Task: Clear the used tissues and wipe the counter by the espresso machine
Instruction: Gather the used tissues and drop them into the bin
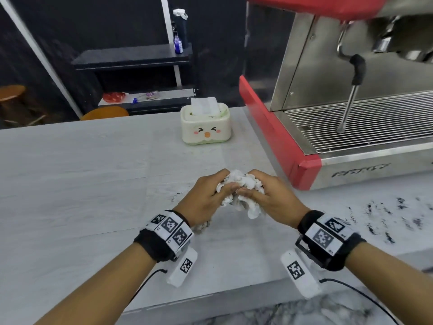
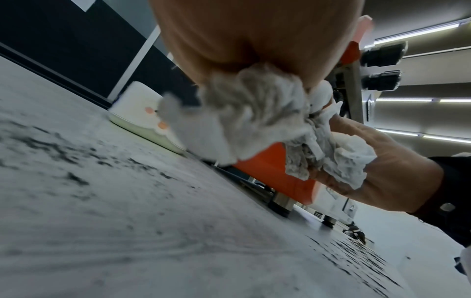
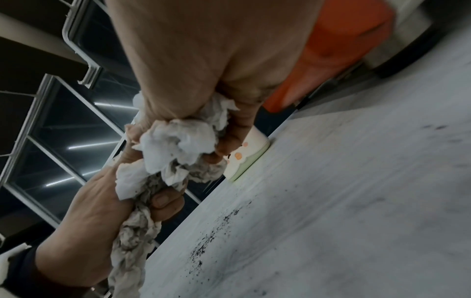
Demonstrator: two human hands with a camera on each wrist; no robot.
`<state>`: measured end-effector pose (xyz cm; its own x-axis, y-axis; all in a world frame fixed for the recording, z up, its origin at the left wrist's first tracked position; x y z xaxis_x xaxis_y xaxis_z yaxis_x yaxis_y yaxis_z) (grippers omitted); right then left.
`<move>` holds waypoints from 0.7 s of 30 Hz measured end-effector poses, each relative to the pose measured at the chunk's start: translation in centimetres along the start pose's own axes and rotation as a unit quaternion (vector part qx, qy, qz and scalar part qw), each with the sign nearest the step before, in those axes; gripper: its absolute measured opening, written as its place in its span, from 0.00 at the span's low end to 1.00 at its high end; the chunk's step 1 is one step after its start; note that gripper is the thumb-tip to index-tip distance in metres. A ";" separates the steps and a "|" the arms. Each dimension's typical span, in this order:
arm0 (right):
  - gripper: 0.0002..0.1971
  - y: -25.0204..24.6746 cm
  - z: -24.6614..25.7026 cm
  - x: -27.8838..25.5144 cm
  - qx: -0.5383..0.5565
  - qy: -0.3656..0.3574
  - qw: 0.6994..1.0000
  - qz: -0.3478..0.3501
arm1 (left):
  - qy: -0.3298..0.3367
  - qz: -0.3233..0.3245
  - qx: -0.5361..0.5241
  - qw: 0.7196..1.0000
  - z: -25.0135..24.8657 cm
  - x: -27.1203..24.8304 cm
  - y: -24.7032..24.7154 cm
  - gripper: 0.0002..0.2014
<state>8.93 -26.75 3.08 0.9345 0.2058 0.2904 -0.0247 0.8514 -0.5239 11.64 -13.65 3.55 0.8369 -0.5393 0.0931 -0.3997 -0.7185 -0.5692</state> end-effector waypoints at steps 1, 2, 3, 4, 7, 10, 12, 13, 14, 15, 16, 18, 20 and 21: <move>0.15 -0.6 -0.1 -0.8 -0.004 0.004 1.000 -0.008 | 0.004 0.002 -0.002 1.000 -0.5 0.0 0.7 0.14; 0.15 -1.2 -0.3 -1.6 -0.004 0.007 1.000 -0.016 | 0.009 0.007 -0.005 1.000 -1.1 0.0 1.5 0.15; 0.16 -2.0 -0.3 -2.7 -0.001 0.009 1.000 -0.026 | 0.016 0.013 -0.006 1.000 -1.8 0.0 2.5 0.15; 0.17 -2.6 -0.4 -3.5 0.003 0.011 0.999 -0.033 | 0.022 0.019 -0.009 1.000 -2.5 0.0 3.3 0.15; 0.20 -4.9 -1.0 -6.5 0.007 0.025 0.998 -0.057 | 0.033 0.040 -0.027 0.998 -4.7 0.1 6.2 0.15; 0.17 -7.7 -1.5 -10.1 0.003 0.039 0.996 -0.085 | 0.041 0.063 -0.035 0.997 -7.3 -0.1 9.8 0.09; 0.07 -9.3 -1.6 -12.3 0.005 0.040 0.995 -0.090 | 0.047 0.070 -0.037 0.996 -8.9 -0.3 12.0 0.06; 0.05 -10.5 -1.7 -13.7 0.003 0.042 0.995 -0.092 | 0.050 0.073 -0.038 0.995 -10.0 -0.5 13.5 0.06; 0.04 -11.3 -1.9 -14.8 0.001 0.046 0.995 -0.092 | 0.053 0.075 -0.040 0.995 -10.8 -0.6 14.6 0.07; 0.07 -12.6 -2.2 -16.3 -0.002 0.052 0.994 -0.096 | 0.060 0.078 -0.037 0.994 -11.9 -0.8 16.1 0.10; 0.12 -13.6 -2.5 -17.4 -0.010 0.056 0.993 -0.099 | 0.065 0.082 -0.032 0.994 -12.7 -0.8 17.3 0.12; 0.13 -16.0 -3.3 -20.2 -0.025 0.071 0.991 -0.107 | 0.074 0.092 -0.023 0.993 -14.6 -0.7 20.5 0.13; 0.07 -18.4 -4.1 -22.8 -0.037 0.083 0.989 -0.115 | 0.081 0.099 -0.019 0.992 -16.5 -0.4 23.6 0.14; 0.06 -19.4 -4.4 -23.9 -0.038 0.086 0.988 -0.120 | 0.083 0.101 -0.017 0.991 -17.4 -0.3 24.9 0.14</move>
<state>-11.33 -50.34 2.81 0.9569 -0.0893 0.2763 0.2264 0.8251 -0.5176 -5.02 -39.00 3.55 0.6658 -0.7372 0.1152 -0.5680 -0.6009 -0.5623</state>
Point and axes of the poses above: each hand's wrist, its own x-axis towards the middle knuckle, its own y-axis out of the palm, z = x × y, the point moved 8 cm from there along x, towards the middle knuckle, and after that the axes turned 9 degrees about -y, right-handed, at the moved point
